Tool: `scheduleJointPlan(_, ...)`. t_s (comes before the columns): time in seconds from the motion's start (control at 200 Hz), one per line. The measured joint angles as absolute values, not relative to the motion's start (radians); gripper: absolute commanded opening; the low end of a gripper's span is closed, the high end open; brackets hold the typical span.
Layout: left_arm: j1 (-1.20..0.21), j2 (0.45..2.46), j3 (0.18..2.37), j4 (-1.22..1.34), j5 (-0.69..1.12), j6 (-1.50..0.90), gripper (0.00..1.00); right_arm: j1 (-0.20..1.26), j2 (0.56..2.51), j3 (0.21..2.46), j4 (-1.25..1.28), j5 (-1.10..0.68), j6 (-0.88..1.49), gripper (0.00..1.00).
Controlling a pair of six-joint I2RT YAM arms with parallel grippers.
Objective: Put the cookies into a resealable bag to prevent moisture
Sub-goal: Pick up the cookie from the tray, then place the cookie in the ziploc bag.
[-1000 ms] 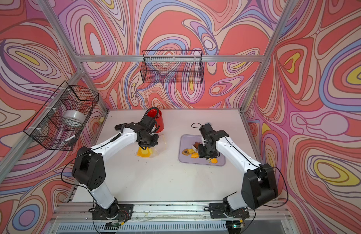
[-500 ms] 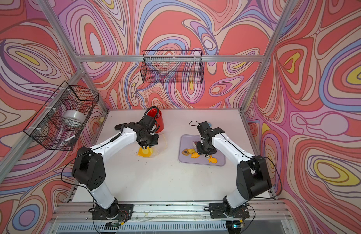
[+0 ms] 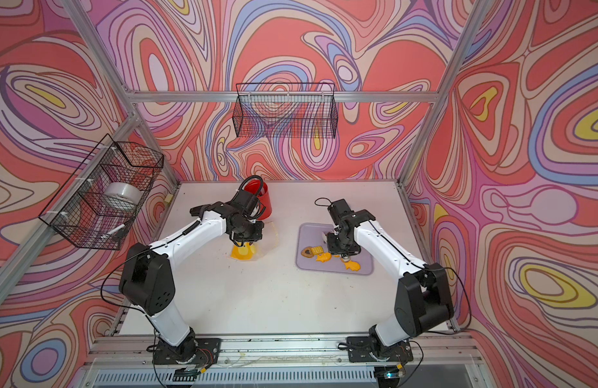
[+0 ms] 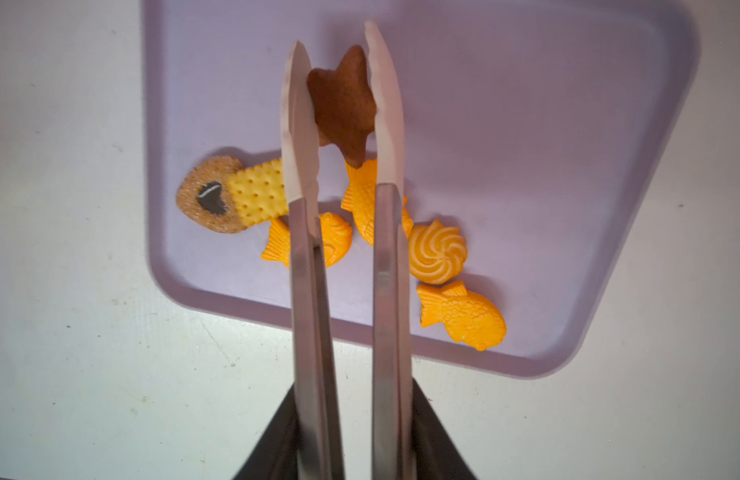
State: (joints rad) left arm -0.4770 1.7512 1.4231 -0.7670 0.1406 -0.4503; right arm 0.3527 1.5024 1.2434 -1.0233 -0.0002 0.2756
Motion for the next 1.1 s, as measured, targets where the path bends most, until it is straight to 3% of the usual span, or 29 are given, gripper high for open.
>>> scheduleJointPlan(0.616, -0.491, 1.815, 1.489, -0.767, 0.229, -0.437, 0.0, 0.406, 1.412, 1.285, -0.926, -0.461, 0.151, 0.3)
scheduleJointPlan(0.871, -0.492, 1.818, 1.515, -0.77, 0.236, -0.437, 0.0, 0.493, 1.441, 1.214, -0.822, -0.527, 0.202, 0.31)
scheduleJointPlan(1.097, -0.492, 1.818, 1.515, -0.775, 0.241, -0.437, 0.0, 0.504, 1.529, 1.195, -0.717, -0.522, 0.266, 0.39)
